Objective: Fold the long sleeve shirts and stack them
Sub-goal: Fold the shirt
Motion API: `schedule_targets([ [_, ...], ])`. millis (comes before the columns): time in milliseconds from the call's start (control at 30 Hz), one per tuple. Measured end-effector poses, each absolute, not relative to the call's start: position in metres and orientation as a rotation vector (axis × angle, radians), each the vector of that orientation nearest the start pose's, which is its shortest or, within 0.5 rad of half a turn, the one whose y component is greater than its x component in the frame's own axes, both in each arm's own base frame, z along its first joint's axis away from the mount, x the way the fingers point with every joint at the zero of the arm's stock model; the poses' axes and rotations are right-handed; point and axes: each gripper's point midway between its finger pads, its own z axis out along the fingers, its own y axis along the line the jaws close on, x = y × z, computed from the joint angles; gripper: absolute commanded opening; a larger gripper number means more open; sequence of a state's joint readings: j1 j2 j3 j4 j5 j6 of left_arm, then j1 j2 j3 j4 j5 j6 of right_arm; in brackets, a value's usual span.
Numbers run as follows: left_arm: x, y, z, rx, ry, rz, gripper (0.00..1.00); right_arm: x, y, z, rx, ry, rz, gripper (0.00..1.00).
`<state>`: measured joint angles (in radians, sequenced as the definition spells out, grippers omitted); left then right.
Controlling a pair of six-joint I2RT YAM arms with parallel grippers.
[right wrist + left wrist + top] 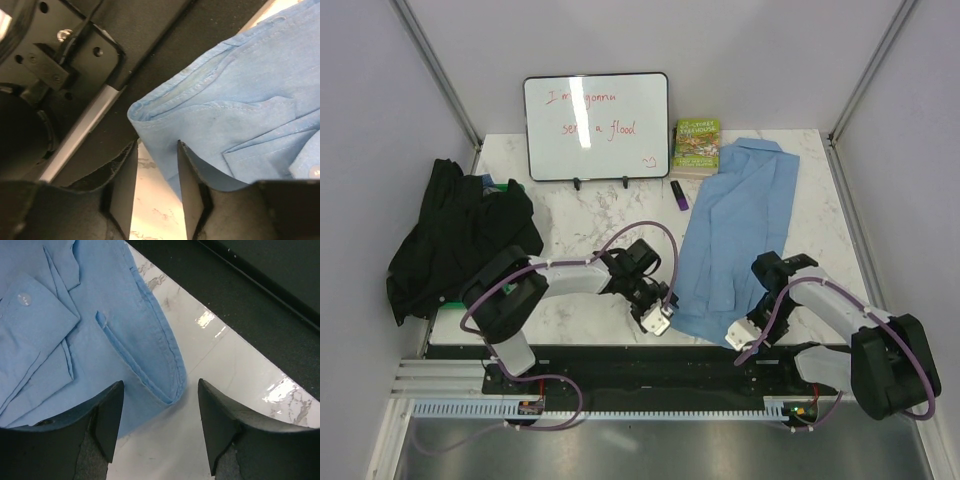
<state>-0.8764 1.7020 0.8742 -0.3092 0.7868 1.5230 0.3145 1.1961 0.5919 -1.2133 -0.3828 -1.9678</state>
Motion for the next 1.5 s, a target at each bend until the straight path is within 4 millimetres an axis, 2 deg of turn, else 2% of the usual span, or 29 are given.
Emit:
schedule_targets([
  [133, 0.159, -0.342, 0.025, 2.317, 0.639, -0.761, 0.47, 0.102, 0.065, 0.016, -2.648, 1.278, 0.62, 0.26],
  [167, 0.161, -0.343, 0.024, 2.321, 0.637, -0.754, 0.39, 0.102, 0.066, 0.014, -2.646, 1.277, 0.612, 0.23],
  [233, 0.164, -0.344, 0.023, 2.327, 0.639, -0.74, 0.28, 0.103, 0.066, 0.011, -2.641, 1.266, 0.59, 0.08],
  [267, 0.165, -0.344, 0.023, 2.329, 0.641, -0.735, 0.17, 0.103, 0.067, 0.012, -2.637, 1.26, 0.576, 0.01],
  [433, 0.167, -0.343, 0.022, 2.337, 0.651, -0.713, 0.06, 0.109, 0.071, 0.016, -2.57, 1.298, 0.52, 0.0],
  [467, 0.167, -0.343, 0.023, 2.334, 0.656, -0.712, 0.02, 0.11, 0.072, 0.017, -2.552, 1.319, 0.516, 0.0],
  [567, 0.17, -0.345, 0.032, 2.304, 0.71, -0.721, 0.02, 0.122, 0.078, 0.029, -2.488, 1.381, 0.484, 0.0],
  [733, 0.184, -0.352, 0.062, 2.225, 0.747, -0.698, 0.02, 0.146, 0.086, 0.057, -2.38, 1.408, 0.375, 0.0],
  [867, 0.186, -0.352, 0.08, 2.188, 0.743, -0.681, 0.02, 0.15, 0.084, 0.073, -2.302, 1.452, 0.323, 0.0],
  [1100, 0.191, -0.354, 0.094, 2.156, 0.764, -0.676, 0.02, 0.153, 0.066, 0.084, -2.203, 1.59, 0.305, 0.0],
  [1333, 0.216, -0.367, 0.127, 2.078, 0.773, -0.648, 0.02, 0.15, 0.057, 0.097, -2.129, 1.654, 0.298, 0.0],
  [1500, 0.251, -0.383, 0.151, 2.019, 0.787, -0.614, 0.02, 0.17, 0.045, 0.109, -2.026, 1.741, 0.308, 0.0],
])
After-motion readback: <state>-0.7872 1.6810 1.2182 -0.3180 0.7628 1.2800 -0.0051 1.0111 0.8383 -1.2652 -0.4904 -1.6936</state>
